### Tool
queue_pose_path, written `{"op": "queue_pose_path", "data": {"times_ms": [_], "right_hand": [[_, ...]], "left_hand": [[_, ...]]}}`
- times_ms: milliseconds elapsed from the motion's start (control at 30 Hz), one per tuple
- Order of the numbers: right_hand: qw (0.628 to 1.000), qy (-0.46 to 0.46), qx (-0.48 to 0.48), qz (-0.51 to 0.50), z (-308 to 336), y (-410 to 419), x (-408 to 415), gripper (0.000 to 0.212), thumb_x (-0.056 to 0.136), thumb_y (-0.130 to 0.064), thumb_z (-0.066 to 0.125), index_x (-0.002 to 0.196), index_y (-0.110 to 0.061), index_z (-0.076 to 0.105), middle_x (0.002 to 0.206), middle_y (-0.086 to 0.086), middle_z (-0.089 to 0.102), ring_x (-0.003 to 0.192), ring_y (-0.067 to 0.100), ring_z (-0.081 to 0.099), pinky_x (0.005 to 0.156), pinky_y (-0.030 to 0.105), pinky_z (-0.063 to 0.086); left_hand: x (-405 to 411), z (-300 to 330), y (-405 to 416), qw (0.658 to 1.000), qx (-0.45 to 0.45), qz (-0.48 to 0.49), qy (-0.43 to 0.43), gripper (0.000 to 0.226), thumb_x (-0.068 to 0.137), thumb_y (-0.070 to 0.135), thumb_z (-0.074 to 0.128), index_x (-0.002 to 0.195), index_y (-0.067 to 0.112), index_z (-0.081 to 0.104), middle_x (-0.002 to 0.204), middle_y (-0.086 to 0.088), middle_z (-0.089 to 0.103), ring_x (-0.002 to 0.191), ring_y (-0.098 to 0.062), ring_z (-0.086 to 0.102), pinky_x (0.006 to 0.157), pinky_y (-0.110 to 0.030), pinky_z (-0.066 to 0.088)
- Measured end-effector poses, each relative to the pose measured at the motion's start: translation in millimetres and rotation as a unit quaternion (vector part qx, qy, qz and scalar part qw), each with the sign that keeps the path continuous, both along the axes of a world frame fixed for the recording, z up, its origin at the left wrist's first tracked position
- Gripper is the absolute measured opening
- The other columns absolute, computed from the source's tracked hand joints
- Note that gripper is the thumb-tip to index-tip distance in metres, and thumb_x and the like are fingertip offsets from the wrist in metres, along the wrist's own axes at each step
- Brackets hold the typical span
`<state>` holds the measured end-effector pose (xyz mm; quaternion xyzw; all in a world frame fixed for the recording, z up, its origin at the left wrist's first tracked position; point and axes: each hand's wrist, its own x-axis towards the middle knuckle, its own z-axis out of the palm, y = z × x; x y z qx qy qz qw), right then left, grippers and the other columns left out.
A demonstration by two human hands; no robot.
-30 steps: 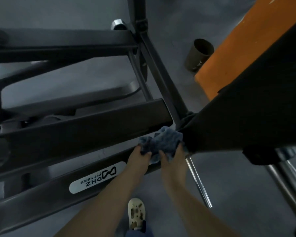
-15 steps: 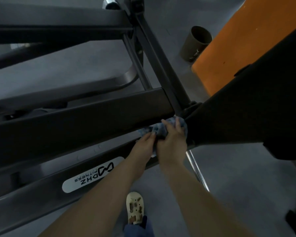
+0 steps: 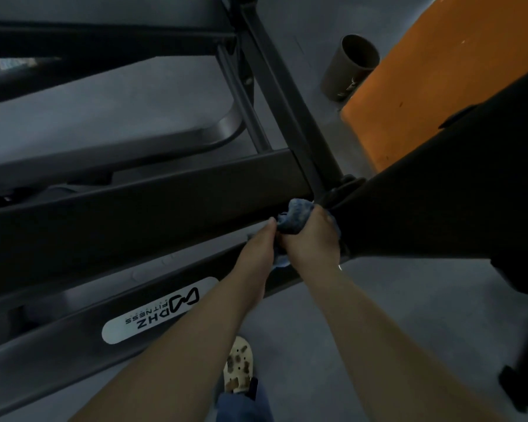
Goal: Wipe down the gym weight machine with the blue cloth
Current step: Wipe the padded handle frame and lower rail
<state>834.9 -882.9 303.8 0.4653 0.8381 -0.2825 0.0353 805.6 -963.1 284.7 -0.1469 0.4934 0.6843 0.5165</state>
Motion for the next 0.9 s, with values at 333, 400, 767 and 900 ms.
{"op": "queue_pose_path", "data": {"times_ms": [333,400,767,900], "right_hand": [[0.923,0.183,0.250,0.229,-44.7,-39.9,42.1,0.041,0.083,-0.016,0.045,0.119,-0.002,0.058,0.131,0.012,0.056,0.138,0.024,0.027,0.115,0.041,0.020],[0.924,0.166,0.240,0.246,-48.6,-41.7,59.2,0.056,0.084,-0.018,0.042,0.139,-0.006,0.033,0.149,0.004,0.030,0.145,0.018,0.007,0.114,0.046,0.024],[0.987,0.083,-0.117,-0.072,-18.8,-10.0,35.8,0.112,0.071,-0.025,0.080,0.151,-0.026,0.002,0.146,0.007,0.038,0.126,0.026,0.048,0.098,0.044,0.047],[0.990,0.120,-0.062,-0.041,-12.3,-11.3,34.1,0.088,0.078,-0.029,0.073,0.149,-0.021,0.022,0.147,0.005,0.039,0.132,0.020,0.043,0.103,0.039,0.044]], "left_hand": [[28.9,3.7,-21.4,0.993,0.032,0.110,-0.033,0.029,0.099,0.033,0.037,0.106,0.018,0.060,0.107,-0.003,0.066,0.100,-0.012,0.060,0.082,-0.024,0.047],[35.5,3.4,-24.8,0.992,0.052,0.115,-0.026,0.035,0.096,0.039,0.035,0.114,0.019,0.058,0.117,-0.003,0.063,0.108,-0.012,0.059,0.089,-0.025,0.046],[21.4,8.3,-1.5,0.999,-0.006,0.039,0.013,0.037,0.097,0.048,0.024,0.095,0.031,0.057,0.088,0.013,0.060,0.080,0.000,0.057,0.058,-0.008,0.048],[5.0,9.1,8.2,0.997,-0.029,0.053,-0.038,0.050,0.096,0.055,0.022,0.103,0.024,0.061,0.119,-0.006,0.061,0.106,-0.019,0.058,0.077,-0.029,0.050]]}}
